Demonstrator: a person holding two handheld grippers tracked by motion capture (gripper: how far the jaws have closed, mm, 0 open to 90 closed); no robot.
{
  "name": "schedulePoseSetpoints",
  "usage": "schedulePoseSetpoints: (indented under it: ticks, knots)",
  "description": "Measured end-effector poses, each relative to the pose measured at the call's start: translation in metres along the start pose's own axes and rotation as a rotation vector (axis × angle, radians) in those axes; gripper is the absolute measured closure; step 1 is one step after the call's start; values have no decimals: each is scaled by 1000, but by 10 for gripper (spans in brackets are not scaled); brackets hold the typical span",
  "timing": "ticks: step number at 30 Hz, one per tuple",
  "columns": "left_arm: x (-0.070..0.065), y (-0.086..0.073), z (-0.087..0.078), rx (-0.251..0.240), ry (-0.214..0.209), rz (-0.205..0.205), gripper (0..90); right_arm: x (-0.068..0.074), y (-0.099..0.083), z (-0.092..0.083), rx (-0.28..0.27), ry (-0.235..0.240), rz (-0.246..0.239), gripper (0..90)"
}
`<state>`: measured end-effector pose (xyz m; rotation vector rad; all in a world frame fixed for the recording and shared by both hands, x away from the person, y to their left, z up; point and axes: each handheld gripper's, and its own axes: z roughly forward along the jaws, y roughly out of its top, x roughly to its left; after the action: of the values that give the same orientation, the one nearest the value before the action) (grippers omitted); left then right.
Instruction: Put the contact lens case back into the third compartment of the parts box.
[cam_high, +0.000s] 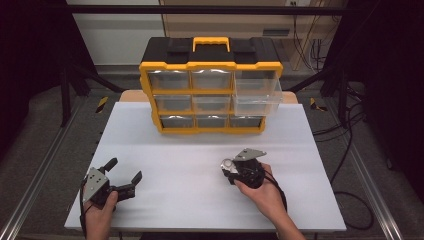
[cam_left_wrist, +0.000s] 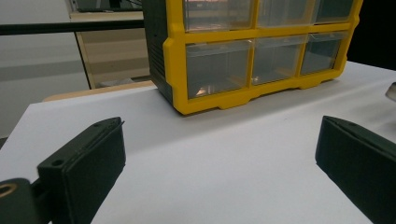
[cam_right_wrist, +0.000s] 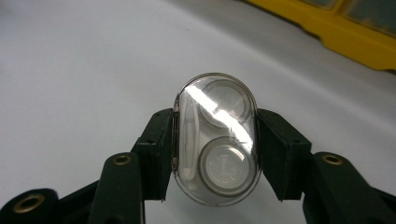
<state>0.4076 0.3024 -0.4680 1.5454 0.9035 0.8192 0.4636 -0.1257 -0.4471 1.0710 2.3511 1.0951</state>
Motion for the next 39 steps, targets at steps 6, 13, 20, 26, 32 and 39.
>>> schedulePoseSetpoints:
  ticks: [6, 13, 20, 26, 32, 39]
  knots:
    - [0, -1, 0, -2, 1, -9, 13, -24, -9, -23, -54, -40, 47, 493]
    - [0, -1, 0, -3, 5, -8, 14, -46, -12, -51, -104, -92, 88, 493]
    - [0, -1, -1, -7, 8, -9, 14, -57, -10, -69, -134, -121, 104, 493]
    - [0, -1, -1, -6, 11, -6, 13, -66, -6, -88, -150, -141, 103, 493]
    - [1, 0, -3, -12, 21, -4, 15, -73, -2, -103, -168, -165, 101, 493]
    - [1, 0, -3, -13, 23, -5, 16, -80, 6, -121, -200, -186, 110, 493]
